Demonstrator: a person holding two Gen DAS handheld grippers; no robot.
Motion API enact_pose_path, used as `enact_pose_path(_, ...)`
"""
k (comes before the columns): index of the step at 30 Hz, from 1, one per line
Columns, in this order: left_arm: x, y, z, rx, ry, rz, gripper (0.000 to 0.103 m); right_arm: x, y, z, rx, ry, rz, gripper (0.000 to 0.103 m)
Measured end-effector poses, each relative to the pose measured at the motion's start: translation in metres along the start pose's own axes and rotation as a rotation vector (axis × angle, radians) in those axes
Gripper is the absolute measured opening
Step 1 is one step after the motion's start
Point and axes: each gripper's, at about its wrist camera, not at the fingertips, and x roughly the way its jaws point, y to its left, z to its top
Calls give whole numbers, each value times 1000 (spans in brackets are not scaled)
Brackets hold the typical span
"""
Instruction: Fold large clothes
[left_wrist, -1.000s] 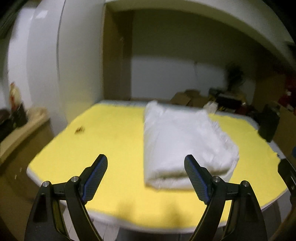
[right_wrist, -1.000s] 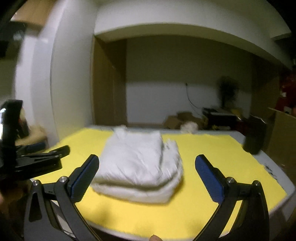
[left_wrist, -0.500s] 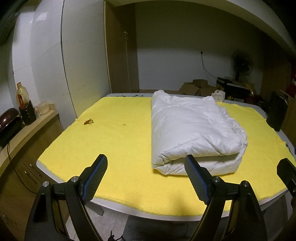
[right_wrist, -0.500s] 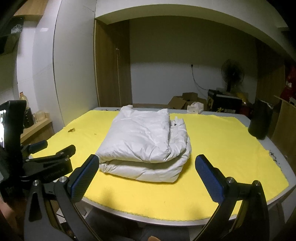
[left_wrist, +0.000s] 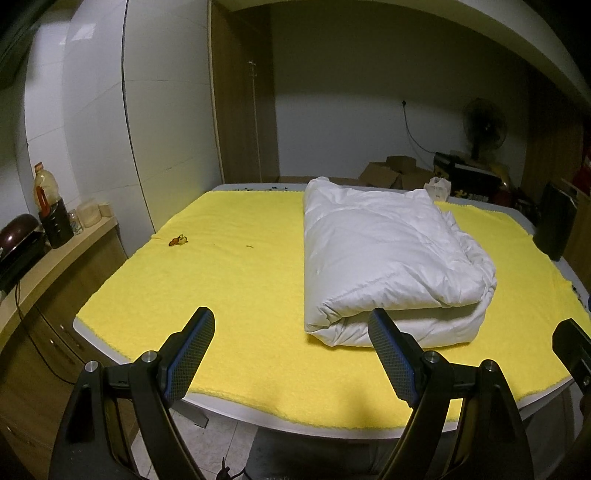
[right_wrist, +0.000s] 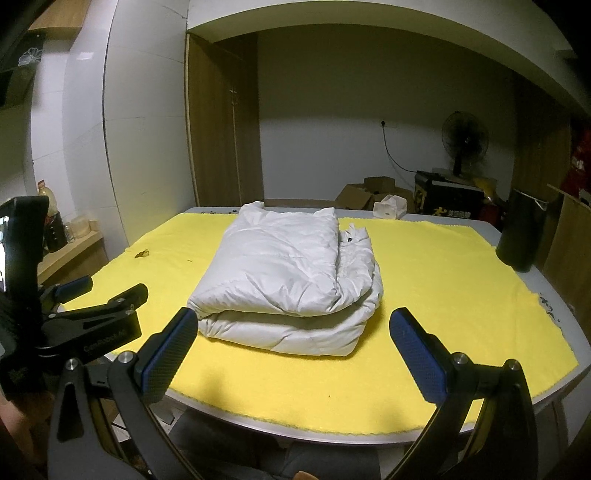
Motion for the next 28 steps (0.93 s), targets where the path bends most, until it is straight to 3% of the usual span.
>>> enact_pose_path(8, 1, 0, 0, 0, 8, -8, 85, -1, 0, -1, 3, 0, 0, 103)
enact_pose_path(14, 7, 3, -1, -29, 58, -71, 86, 1, 3, -2, -7, 22, 17, 103)
enact_pose_path(18, 10, 10, -3, -68, 80, 8, 86, -1, 7, -4, -21, 23, 45, 103)
enact_pose_path(23, 14, 23, -4, -136, 97, -7, 86, -4, 7, -5, -26, 19, 40, 103)
enact_pose_path(28, 12, 24, -5, -132, 82, 1, 86, -5, 6, -5, -34, 25, 39, 103)
